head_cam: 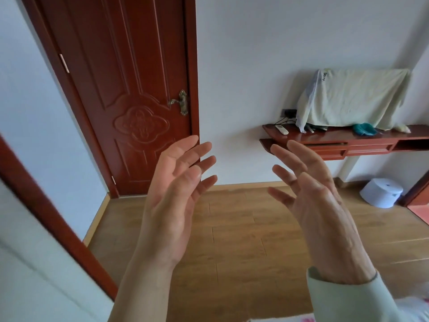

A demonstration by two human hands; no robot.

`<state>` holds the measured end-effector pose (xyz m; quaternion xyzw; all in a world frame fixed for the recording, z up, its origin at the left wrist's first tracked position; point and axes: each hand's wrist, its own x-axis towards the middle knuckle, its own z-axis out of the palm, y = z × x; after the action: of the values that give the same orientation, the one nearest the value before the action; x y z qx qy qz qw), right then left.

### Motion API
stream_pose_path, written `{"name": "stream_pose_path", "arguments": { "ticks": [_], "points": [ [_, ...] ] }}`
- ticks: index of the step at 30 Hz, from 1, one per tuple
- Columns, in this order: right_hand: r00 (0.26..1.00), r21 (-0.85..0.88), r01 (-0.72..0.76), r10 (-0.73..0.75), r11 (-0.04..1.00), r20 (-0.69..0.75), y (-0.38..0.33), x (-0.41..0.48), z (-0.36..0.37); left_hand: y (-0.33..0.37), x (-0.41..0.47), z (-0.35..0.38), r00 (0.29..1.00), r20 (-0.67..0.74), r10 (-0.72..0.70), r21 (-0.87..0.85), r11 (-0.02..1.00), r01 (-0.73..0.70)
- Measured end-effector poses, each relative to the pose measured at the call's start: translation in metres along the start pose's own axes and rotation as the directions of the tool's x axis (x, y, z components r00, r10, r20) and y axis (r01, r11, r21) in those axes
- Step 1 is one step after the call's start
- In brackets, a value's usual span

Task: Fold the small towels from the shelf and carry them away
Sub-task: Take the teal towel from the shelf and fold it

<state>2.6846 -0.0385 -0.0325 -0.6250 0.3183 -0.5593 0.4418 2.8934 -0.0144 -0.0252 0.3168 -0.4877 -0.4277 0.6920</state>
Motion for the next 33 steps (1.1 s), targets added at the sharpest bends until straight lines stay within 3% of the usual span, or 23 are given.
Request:
{"name": "stream_pose_path", "arguments": {
  "ticks": [16, 25, 33],
  "points": [
    [0.995, -0.047, -0.004, -0.001, 0.999, -0.105, 0.108, 0.269, -0.022, -0.115, 0.294, -0.017, 0.996, 0.088, -0.025, -0.060, 0.998, 0.030],
    [0.950, -0.138, -0.024, -0.021, 0.990, -0.313, 0.165, 0.379, -0.045, -0.191, 0.456, -0.013, 0.951, 0.291, -0.108, -0.089, 0.986, 0.139],
    [0.864, -0.177, -0.062, -0.036, 0.982, -0.502, 0.180, 0.421, -0.112, -0.255, 0.540, 0.053, 0.864, 0.480, -0.155, -0.117, 0.964, 0.238]
  ]
}}
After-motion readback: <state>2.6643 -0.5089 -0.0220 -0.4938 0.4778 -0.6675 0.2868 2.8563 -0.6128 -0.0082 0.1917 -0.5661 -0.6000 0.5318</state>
